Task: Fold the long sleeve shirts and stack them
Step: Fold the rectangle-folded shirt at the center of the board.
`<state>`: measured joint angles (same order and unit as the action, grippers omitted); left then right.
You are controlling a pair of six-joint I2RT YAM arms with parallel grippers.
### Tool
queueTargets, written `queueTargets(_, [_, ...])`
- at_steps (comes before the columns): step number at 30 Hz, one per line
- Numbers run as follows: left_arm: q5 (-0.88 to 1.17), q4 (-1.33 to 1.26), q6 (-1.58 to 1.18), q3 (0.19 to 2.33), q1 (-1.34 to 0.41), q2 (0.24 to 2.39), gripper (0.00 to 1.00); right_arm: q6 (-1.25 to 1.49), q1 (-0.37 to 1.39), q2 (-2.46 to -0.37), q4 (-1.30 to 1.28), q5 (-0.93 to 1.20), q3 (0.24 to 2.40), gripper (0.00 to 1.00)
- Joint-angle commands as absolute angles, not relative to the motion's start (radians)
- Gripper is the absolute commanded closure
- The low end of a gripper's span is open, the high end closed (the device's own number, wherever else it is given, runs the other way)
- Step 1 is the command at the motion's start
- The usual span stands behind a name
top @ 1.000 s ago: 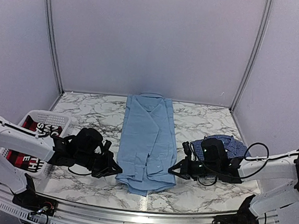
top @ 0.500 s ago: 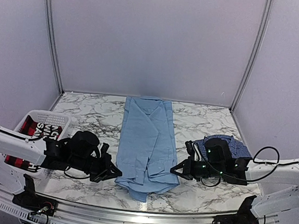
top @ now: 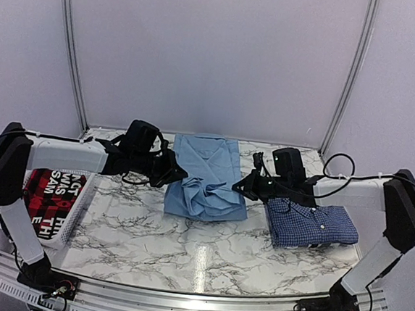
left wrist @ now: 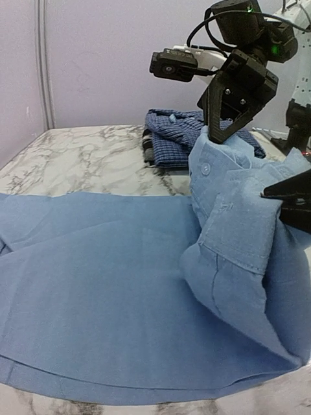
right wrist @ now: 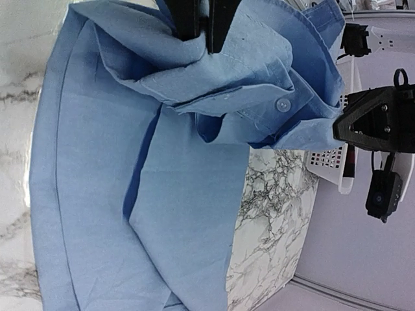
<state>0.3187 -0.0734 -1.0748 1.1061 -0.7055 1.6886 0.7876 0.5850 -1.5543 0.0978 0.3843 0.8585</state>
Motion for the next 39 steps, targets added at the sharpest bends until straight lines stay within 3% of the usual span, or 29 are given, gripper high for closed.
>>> queueTargets(1, [0.380, -0.044, -0.979, 1.212, -0.634, 1.821, 1.00, 0.743, 0.525, -1.693, 0.154, 0.436, 0.976, 1.00])
queueTargets(10, [0.452, -0.174, -1.002, 1.320, -0.562, 2.019, 1.00, 0.781, 0.440, -1.866, 0.236, 0.487, 1.063, 1.00])
queueTargets(39, [0.470, -0.169, -0.956, 1.508, -0.477, 2.179, 1.00, 0.821, 0.400, -2.078, 0.261, 0.552, 1.286, 1.00])
